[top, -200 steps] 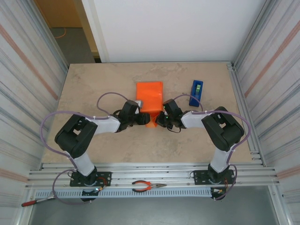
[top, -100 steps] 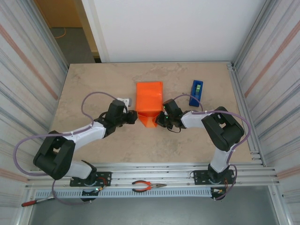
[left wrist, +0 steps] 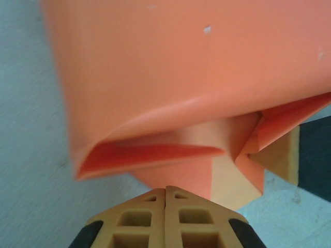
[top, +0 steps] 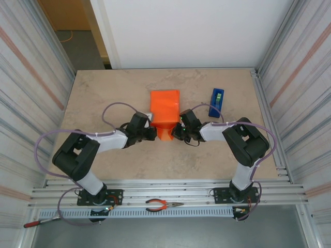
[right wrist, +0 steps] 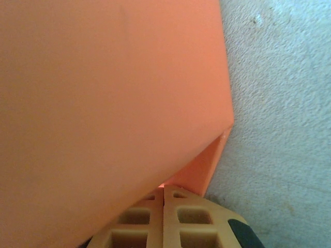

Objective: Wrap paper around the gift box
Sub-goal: Fold the wrapping paper for the gift box.

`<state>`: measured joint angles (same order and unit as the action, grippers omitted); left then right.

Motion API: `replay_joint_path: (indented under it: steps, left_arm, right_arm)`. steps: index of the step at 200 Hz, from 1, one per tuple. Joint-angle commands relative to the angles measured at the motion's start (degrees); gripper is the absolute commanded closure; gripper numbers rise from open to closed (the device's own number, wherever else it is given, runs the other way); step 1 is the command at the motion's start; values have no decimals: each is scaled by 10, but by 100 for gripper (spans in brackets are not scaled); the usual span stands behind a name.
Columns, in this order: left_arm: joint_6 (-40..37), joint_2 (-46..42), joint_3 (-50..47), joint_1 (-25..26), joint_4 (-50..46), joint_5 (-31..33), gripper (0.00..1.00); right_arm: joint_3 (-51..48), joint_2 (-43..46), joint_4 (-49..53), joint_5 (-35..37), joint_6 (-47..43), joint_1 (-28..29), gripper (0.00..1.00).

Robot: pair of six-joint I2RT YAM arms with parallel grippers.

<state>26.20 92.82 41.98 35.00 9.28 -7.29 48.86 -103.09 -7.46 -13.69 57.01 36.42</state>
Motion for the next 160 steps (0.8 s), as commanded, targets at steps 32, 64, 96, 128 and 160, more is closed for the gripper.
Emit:
replay_joint_path:
  steps: [32, 64, 96, 128, 160]
  left_arm:
    - [-21, 58, 30, 24, 10, 4, 100]
    - [-20, 76, 23, 36, 11, 12, 100]
    - [-15, 75, 26, 49, 8, 14, 100]
    - [0, 22, 24, 57, -11, 15, 98]
    - [0, -44, 19, 52, -53, 38, 91]
  right_arm:
    - [9, 22, 70, -7, -6, 4, 100]
    - [12, 62, 92, 2, -18, -10, 100]
    - [2, 87, 106, 5, -27, -30, 100]
    - [-17, 101, 106, 5, -27, -48, 100]
    - [-20, 98, 103, 2, -28, -51, 100]
